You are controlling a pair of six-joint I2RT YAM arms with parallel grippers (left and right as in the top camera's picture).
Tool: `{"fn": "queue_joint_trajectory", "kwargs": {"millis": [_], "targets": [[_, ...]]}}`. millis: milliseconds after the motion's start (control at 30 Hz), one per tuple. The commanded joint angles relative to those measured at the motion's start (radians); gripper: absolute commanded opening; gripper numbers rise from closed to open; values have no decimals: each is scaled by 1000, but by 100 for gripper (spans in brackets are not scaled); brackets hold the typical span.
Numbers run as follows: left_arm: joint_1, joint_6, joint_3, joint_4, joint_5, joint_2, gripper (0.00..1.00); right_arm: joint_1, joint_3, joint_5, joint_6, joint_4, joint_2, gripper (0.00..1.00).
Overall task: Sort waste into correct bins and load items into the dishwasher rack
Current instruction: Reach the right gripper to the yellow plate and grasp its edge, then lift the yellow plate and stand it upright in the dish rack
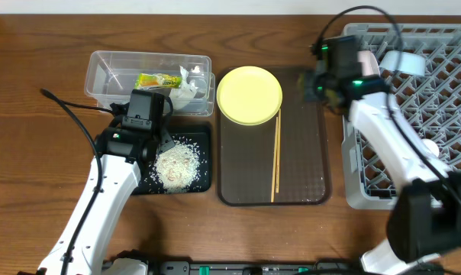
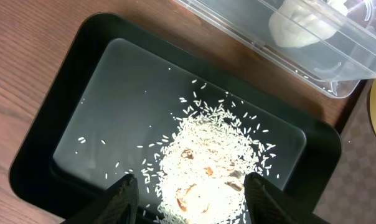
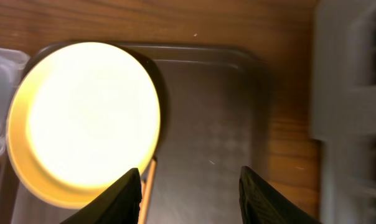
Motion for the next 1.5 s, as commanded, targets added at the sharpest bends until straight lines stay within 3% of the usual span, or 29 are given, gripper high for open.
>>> {"fn": "queue_joint_trajectory", "kwargs": {"millis": [0,333,400,633,733,1100,1467], "targets": [[5,-1,9,-4,-5,-5,58,44,-13,76,112,46,89,49],[5,-1,9,-4,-5,-5,58,115,-13,73,205,211,289,41],[5,-1,9,-4,-5,-5,58,120,-13,73,227,239,311,36],[5,-1,9,-5,-5,-5,58,123,-12,83,267,290,329,2],[5,-1,9,-5,-5,-5,58,118,-10,124,267,295,310,1],[5,-1,9,-5,-5,-5,58,23,-10,333,-5,156,-28,1],[5,-1,9,-4,-5,-5,58,-201,-10,643,-391,-38,-291,1]]}}
